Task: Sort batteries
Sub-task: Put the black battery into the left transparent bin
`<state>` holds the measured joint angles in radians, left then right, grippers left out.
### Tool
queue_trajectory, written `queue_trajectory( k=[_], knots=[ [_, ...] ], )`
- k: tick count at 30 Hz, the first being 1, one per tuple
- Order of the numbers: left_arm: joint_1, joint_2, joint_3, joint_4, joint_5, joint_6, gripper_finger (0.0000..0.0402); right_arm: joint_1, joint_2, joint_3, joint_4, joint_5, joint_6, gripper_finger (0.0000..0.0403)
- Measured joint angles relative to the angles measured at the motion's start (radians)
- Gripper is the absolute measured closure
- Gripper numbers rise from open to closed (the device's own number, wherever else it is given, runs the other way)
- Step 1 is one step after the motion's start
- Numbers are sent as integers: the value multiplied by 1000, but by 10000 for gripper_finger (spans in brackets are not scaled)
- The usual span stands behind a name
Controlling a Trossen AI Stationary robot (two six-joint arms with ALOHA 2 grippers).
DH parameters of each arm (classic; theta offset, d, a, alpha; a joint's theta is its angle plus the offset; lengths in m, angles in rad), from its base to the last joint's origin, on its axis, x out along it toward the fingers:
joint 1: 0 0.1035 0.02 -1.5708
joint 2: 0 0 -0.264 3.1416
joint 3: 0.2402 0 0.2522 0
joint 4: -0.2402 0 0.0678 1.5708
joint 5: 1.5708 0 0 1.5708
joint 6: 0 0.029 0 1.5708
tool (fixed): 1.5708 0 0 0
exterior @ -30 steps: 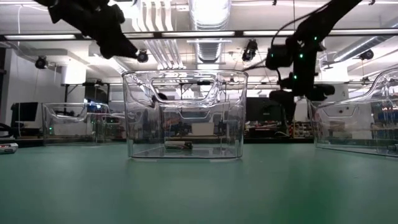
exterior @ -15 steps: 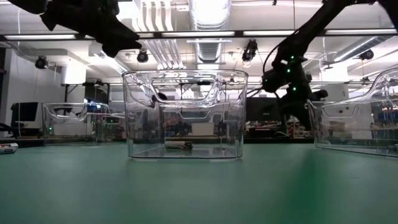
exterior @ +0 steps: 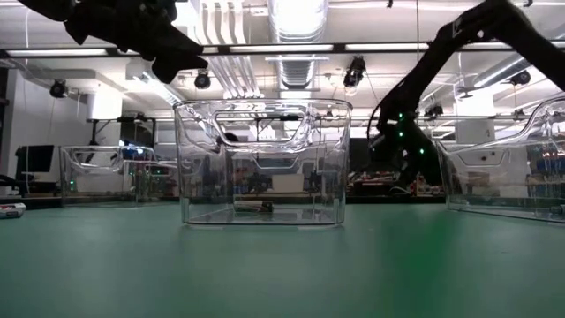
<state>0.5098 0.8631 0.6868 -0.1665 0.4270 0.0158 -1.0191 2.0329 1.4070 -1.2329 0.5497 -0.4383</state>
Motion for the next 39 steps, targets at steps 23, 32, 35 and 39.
queue_trajectory(
  k=[23, 32, 35, 39],
  knots=[
    [-3, 92, -8, 18, -1, 53, 245, 3, 130, 70, -30, 74, -216, 208],
    [-13, 111, -9, 31, -1, 80, 245, 11, 128, 51, 34, 78, -245, 230],
    [-14, 99, -9, 35, -1, 80, 245, 9, 128, 45, 40, 77, -245, 239],
    [-14, 86, -9, 34, -1, 80, 245, 11, 127, 38, 41, 62, -246, 268]
  ],
)
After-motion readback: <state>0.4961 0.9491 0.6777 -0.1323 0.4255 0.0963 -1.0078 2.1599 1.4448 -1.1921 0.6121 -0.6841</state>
